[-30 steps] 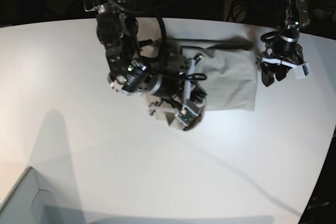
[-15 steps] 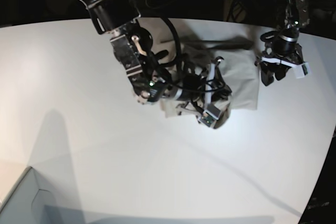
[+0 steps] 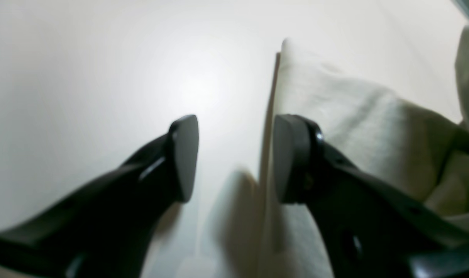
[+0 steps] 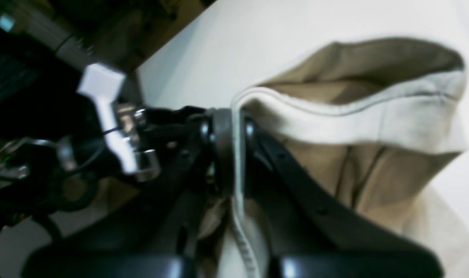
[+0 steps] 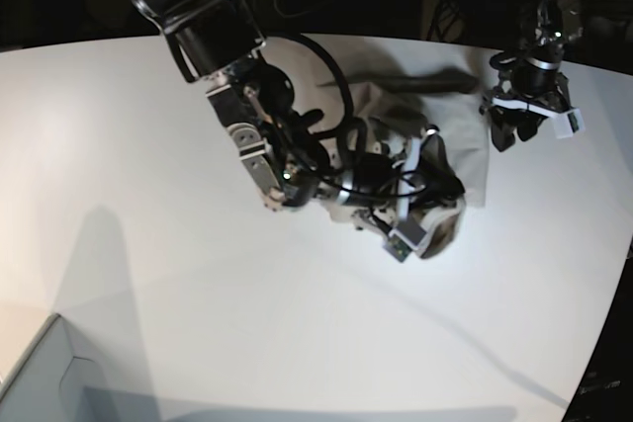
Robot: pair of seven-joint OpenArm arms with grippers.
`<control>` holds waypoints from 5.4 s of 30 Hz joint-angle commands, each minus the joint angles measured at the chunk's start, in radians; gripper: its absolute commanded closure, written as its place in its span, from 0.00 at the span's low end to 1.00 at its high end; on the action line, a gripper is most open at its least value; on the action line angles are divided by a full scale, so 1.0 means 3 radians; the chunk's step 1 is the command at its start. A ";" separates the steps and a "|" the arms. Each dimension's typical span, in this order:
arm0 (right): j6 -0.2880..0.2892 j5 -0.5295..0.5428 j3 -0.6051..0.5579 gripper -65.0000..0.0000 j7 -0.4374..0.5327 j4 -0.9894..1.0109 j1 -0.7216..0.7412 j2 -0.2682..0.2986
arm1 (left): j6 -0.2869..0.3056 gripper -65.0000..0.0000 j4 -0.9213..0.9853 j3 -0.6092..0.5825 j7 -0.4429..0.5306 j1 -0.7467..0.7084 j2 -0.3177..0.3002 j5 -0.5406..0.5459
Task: Layout the t-shirt on the table in an organized manner, then fold the t-shirt properly
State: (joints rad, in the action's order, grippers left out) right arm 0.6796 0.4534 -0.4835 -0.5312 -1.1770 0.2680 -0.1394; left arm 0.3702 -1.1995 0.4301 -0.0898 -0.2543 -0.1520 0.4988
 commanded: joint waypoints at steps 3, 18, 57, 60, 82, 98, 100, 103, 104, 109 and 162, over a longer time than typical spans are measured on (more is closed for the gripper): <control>0.0062 0.0107 -0.0084 1.00 0.0096 -0.0048 0.0071 -0.0059 | 0.0037 0.53 -0.0055 0.0001 0.0077 0.0011 -0.0028 0.0033; 0.0062 0.0128 -0.0309 0.85 0.0101 -0.0058 0.0071 -0.0059 | 0.0037 0.53 -0.0050 -0.0204 0.0077 0.0011 -0.0038 0.0033; 0.0062 0.0113 0.1359 0.50 0.0055 -0.0897 -0.0840 0.0703 | 0.0032 0.53 -0.0883 0.0042 -0.0900 0.0298 0.0279 0.0033; 0.0062 0.0113 0.1359 0.50 0.0055 -0.0984 -0.0932 0.0733 | 0.0022 0.53 -0.0888 -0.0122 -0.0900 0.0308 0.0248 0.0033; 0.0062 0.0102 0.1343 0.50 0.0055 -0.1056 -0.1024 0.0733 | 0.0032 0.54 -0.0648 -0.0147 -0.0920 0.0334 0.0131 0.0033; 0.0062 0.0102 0.1343 0.50 0.0055 -0.1061 -0.1085 0.0779 | 0.0016 0.54 -0.0111 -0.0137 -0.0900 0.0794 -0.0243 0.0033; 0.0062 0.0102 0.1359 0.50 0.0055 -0.1061 -0.1085 0.0779 | 0.0016 0.54 -0.0050 -0.0127 -0.0895 0.0799 -0.0248 0.0033; 0.0062 0.0102 0.1359 0.50 0.0055 -0.1061 -0.1085 0.0784 | 0.0032 0.53 -0.0045 -0.0055 -0.0895 0.0799 -0.0294 0.0033; 0.0062 0.0102 0.1359 0.50 0.0055 -0.1061 -0.1085 0.0800 | 0.0037 0.53 -0.0050 -0.0050 -0.0895 0.0799 -0.0294 0.0038; 0.0062 0.0102 0.1359 0.50 0.0055 -0.1061 -0.1085 0.0815 | 0.0037 0.53 -0.0101 -0.0045 -0.0905 0.0799 -0.0299 0.0069; 0.0062 0.0107 0.1359 0.50 0.0055 -0.1066 -0.1080 0.0861 | 0.0042 0.33 -0.1328 -0.0393 -0.0925 -0.0966 0.0351 0.0534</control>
State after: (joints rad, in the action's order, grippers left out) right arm 0.6800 0.4610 -0.0776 -0.5377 -1.4776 -0.0673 0.1181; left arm 0.3702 -1.5799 0.3126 -0.3851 -0.5396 -0.0433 0.6476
